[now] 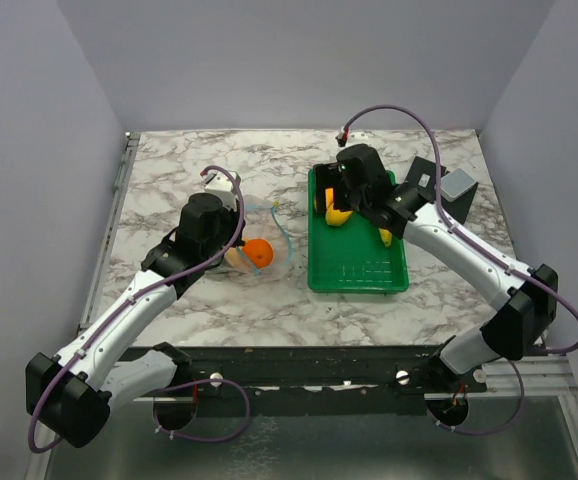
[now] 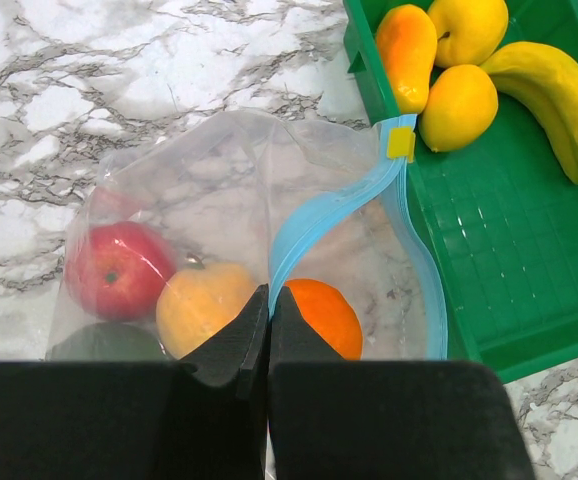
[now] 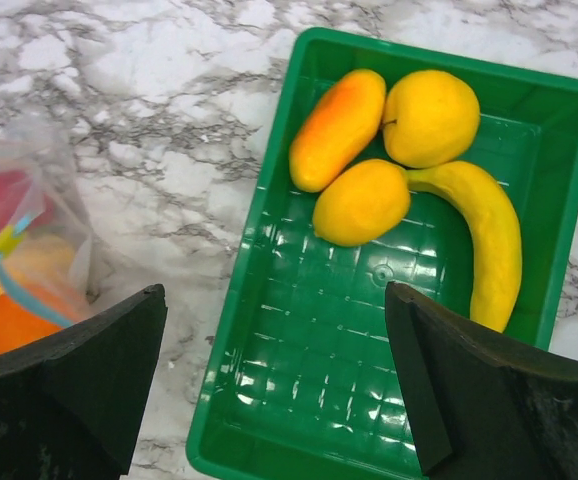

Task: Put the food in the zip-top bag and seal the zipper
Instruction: Pick up the fake fruit from the bin.

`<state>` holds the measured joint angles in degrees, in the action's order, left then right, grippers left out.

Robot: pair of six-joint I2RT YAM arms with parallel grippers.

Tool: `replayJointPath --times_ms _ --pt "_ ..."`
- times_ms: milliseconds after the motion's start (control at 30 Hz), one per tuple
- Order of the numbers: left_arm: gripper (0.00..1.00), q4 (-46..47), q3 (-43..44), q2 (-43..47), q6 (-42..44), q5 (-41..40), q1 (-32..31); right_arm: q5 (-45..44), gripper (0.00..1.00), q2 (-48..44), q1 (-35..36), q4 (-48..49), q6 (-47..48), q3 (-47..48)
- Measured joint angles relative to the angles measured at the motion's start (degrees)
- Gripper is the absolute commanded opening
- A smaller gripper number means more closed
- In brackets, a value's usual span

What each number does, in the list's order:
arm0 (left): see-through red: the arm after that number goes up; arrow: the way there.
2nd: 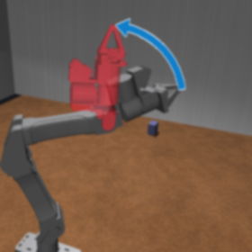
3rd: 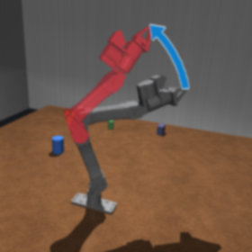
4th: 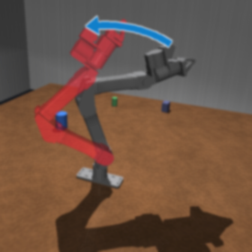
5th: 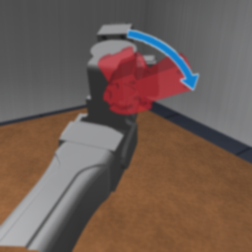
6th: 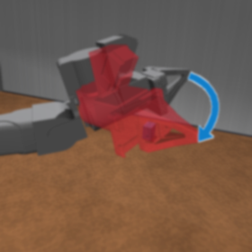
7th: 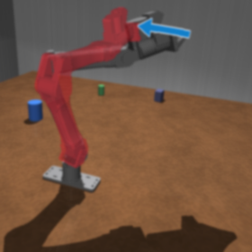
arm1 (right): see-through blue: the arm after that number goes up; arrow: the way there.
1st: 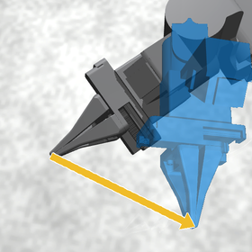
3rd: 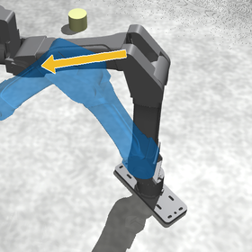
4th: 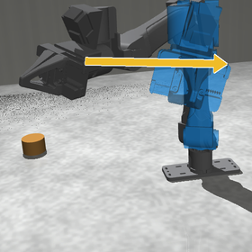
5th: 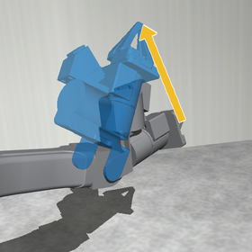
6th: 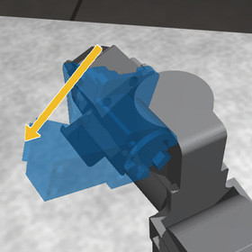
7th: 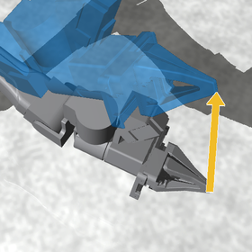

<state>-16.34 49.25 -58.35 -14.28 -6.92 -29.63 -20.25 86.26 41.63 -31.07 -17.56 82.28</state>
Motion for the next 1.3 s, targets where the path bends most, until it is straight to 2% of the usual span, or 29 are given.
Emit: replayJointPath --times_ms 400,967,1300 --pt "0.0 0.0 0.0 0.0 0.0 0.0 0.0 6.2 0.99 9.2 -7.8 0.0 -8.0 -0.5" --pt "0.0 0.0 0.0 -0.1 0.1 0.0 0.0 8.4 0.99 18.4 -13.5 -0.2 -23.6 0.2" --pt "0.0 0.0 0.0 -0.8 0.2 0.0 0.0 9.0 0.98 23.8 -14.6 -0.3 -29.0 2.2"
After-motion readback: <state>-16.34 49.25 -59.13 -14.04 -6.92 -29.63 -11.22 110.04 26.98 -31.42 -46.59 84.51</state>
